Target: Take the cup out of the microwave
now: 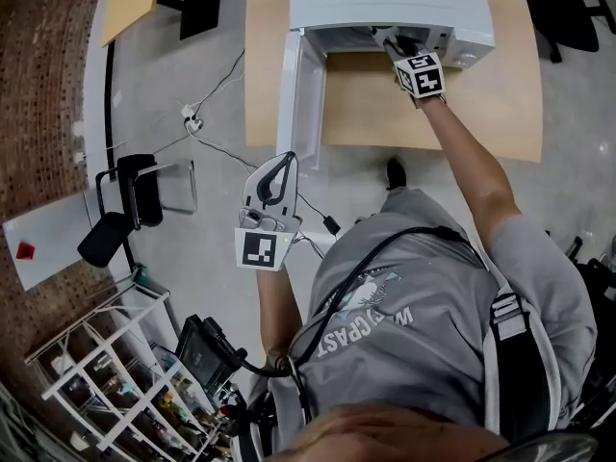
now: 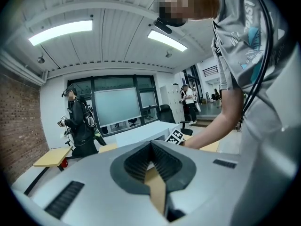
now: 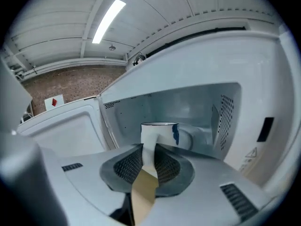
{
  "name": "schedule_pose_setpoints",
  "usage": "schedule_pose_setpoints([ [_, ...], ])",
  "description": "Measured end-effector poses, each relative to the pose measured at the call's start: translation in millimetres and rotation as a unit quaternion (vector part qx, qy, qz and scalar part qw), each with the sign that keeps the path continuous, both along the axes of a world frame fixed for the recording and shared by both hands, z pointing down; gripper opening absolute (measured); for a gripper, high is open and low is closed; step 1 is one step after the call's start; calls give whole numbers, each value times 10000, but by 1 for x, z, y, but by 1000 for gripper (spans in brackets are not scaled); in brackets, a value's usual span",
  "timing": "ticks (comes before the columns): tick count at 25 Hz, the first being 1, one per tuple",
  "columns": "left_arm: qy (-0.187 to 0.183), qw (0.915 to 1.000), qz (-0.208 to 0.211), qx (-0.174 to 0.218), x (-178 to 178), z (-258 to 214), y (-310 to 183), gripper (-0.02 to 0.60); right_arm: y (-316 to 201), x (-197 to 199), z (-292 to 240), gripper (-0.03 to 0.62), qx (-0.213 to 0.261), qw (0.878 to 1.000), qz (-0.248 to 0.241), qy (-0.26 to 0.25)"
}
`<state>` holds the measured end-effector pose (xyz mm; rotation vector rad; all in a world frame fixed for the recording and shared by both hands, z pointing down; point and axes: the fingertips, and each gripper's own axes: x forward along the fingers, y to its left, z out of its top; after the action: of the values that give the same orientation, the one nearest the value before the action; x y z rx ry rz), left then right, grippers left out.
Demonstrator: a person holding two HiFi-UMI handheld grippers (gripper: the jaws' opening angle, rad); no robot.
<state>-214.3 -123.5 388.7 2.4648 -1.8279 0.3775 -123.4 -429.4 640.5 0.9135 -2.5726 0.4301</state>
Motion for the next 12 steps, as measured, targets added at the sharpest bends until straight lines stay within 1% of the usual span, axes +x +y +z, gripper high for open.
schedule_pose_setpoints([
  [7,9,9995,222,226,5,-6,14,43,42,24,-20,71,125,9999,-48,5],
  [12,64,9980,501,390,0,-9,38,43,83,37,-54,71,369,9993,64,-45],
])
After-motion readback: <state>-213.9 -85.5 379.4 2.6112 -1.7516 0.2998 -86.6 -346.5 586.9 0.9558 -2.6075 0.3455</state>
